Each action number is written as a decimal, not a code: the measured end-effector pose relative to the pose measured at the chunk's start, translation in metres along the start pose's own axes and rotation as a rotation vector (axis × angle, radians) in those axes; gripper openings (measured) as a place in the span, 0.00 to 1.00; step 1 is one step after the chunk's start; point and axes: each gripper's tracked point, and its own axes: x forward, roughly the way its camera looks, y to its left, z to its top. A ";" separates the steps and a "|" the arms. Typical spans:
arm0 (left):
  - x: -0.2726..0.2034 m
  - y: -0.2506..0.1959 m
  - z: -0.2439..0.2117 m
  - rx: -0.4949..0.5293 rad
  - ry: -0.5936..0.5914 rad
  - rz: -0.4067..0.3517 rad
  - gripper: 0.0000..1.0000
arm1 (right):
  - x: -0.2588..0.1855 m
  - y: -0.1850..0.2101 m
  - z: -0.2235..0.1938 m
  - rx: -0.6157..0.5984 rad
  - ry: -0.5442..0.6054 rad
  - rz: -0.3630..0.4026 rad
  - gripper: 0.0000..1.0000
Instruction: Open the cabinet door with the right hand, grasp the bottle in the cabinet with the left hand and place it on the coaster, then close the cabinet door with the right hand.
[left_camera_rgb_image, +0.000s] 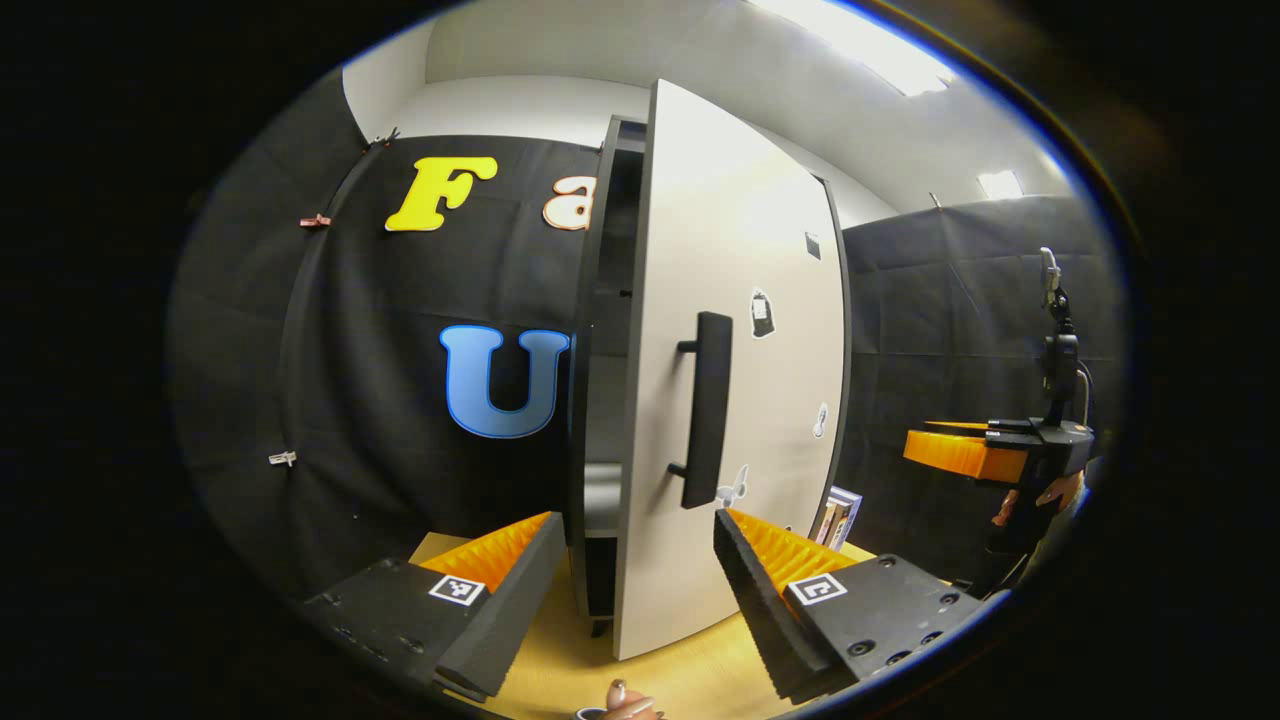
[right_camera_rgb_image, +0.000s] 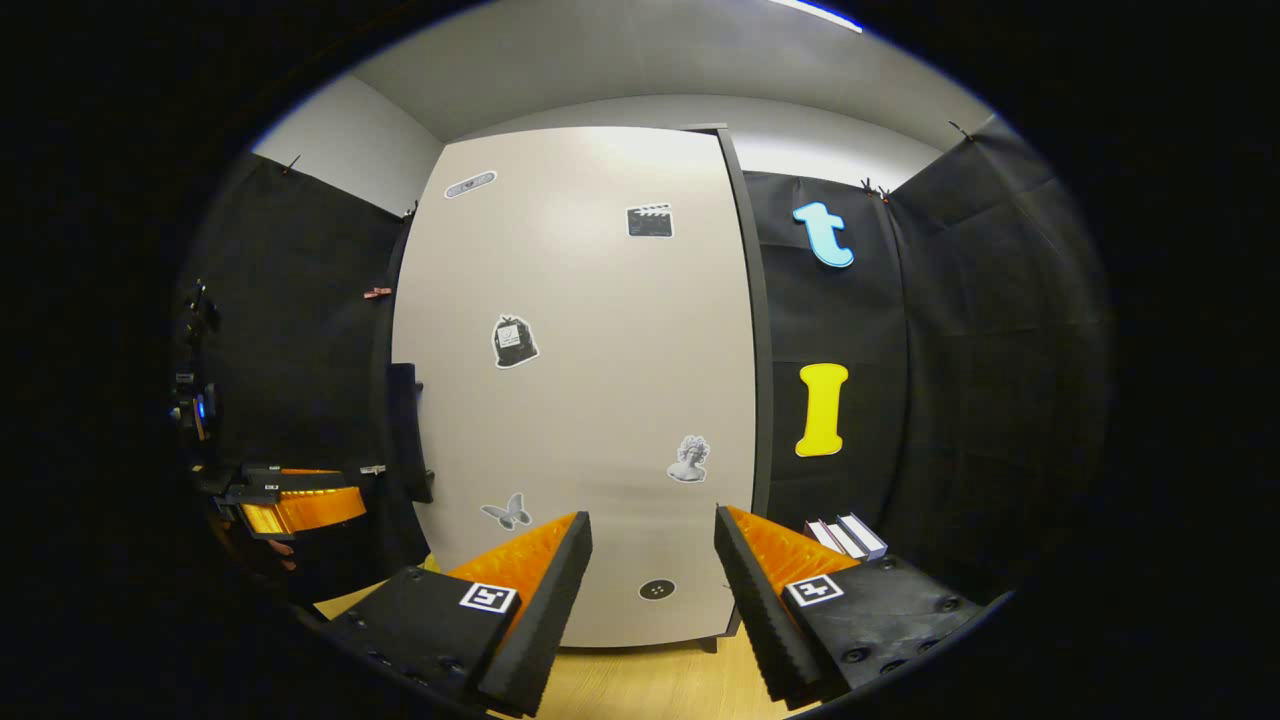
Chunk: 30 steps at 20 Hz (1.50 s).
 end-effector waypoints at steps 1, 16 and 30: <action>0.002 -0.004 0.003 -0.001 -0.005 0.000 0.94 | 0.000 -0.004 0.000 0.008 -0.001 0.000 0.82; 0.024 -0.023 0.013 -0.010 -0.033 -0.003 0.94 | 0.002 -0.022 0.013 0.014 -0.064 -0.007 0.82; 0.020 -0.013 0.024 -0.041 -0.068 0.014 0.94 | -0.009 -0.009 0.038 -0.002 -0.160 -0.002 0.82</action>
